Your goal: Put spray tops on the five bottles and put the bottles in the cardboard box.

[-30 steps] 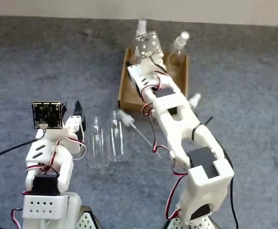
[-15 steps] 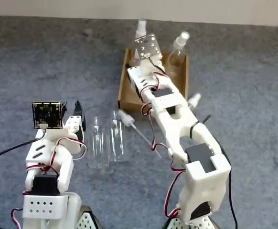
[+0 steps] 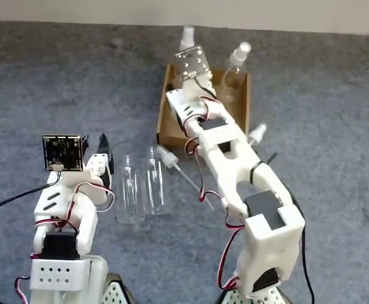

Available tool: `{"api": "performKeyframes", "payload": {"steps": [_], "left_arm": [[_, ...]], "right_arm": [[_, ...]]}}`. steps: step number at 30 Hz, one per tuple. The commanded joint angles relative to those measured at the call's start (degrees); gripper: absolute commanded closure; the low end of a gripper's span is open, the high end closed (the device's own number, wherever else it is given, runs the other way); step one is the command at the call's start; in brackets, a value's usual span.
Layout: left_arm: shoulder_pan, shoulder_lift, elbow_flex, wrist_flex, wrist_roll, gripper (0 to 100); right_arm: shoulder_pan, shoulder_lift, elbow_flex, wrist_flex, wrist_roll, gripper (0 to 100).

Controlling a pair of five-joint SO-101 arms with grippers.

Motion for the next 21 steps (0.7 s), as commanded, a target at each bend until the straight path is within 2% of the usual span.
{"api": "performKeyframes", "payload": {"steps": [1, 13, 21], "left_arm": [[1.01, -0.31, -0.22, -1.14, 0.18, 93], [1.01, -0.13, -0.22, -1.32, 0.18, 93], [1.01, -0.13, -0.22, -1.32, 0.18, 93]], "right_arm": [[-0.57, -1.1, -3.21, -0.75, 0.53, 83.9], [-1.54, -1.19, -3.21, -0.75, 4.92, 83.7], [-1.89, -1.19, -2.95, -0.66, 4.92, 74.1]]}}
